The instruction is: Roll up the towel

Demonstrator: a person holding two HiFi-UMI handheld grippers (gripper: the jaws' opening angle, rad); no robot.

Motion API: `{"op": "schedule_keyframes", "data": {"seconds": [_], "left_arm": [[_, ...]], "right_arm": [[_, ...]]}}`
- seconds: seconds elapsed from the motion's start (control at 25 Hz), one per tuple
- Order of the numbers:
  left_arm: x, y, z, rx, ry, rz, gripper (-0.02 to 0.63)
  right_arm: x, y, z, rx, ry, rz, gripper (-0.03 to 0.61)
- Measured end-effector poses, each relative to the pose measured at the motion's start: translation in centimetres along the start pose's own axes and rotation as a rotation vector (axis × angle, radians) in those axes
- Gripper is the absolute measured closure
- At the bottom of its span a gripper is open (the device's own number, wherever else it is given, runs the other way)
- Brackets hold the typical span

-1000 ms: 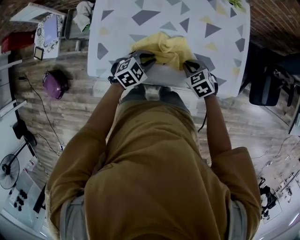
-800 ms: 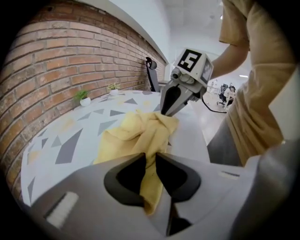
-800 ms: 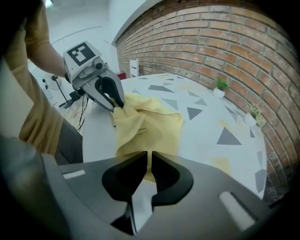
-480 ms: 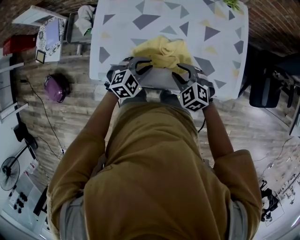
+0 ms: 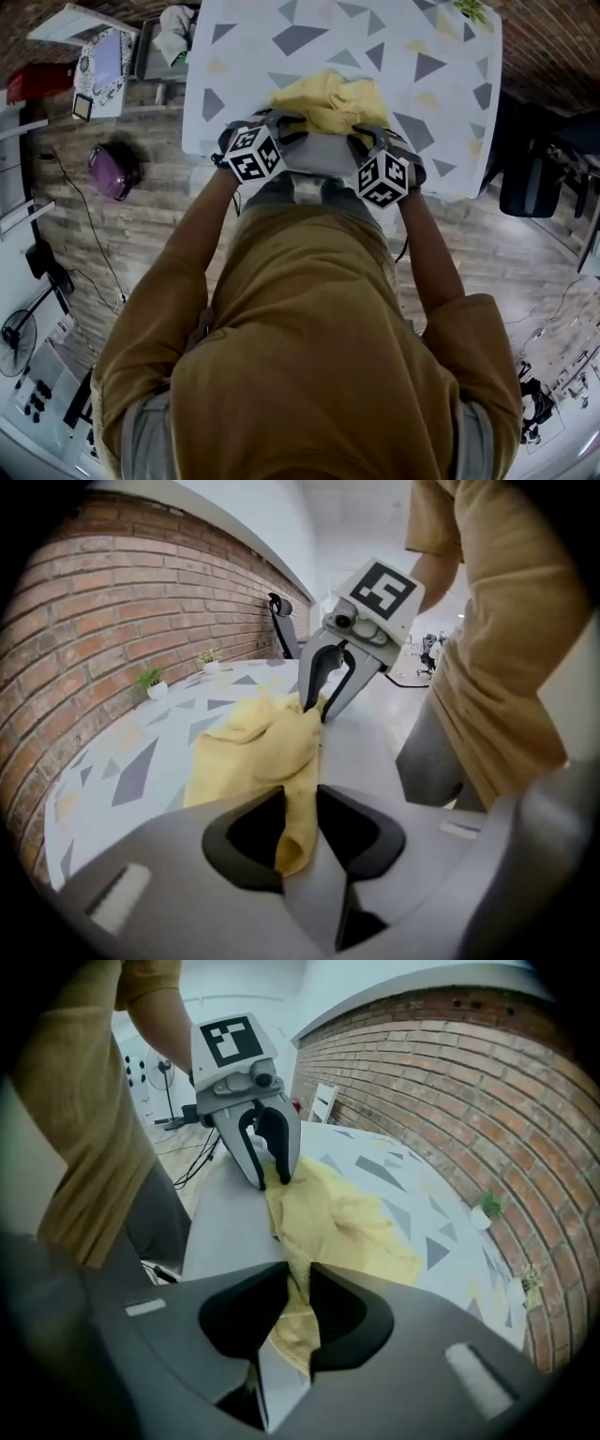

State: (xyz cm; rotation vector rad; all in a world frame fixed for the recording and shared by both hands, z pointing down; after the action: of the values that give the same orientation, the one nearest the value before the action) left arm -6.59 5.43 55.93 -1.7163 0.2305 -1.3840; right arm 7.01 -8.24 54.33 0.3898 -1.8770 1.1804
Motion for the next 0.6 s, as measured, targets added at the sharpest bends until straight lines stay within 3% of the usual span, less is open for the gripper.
{"op": "schedule_keyframes", "data": {"seconds": [0.08,0.28,0.6], "left_arm": [[-0.1,-0.1,0.2,-0.006,0.018,-0.005,0.530],[-1.3,0.3,0.6,-0.036,0.008,-0.005,0.534],[-3.5,1.2,-1.6,-0.257,-0.114,0.112,0.534]], "right_arm": [[-0.3,-0.1,-0.1,0.017,0.007,-0.007,0.509],[-2.1,0.2,0.2,0.098,0.058,0.017,0.512],[-4.3,1.3,3.6,0.234,0.213,0.036,0.512]]}}
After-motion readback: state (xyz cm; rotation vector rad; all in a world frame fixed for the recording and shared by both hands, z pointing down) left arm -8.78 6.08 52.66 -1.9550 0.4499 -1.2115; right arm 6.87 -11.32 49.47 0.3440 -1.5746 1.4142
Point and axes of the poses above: the fingertips, and each gripper's own axes: x forward along the fingers, z to its right, y out of its top, the point moved 10 cm from there along -x, backward along the fingers, and after that the axes turned 5 degrees about z, right-handed, at the moved point
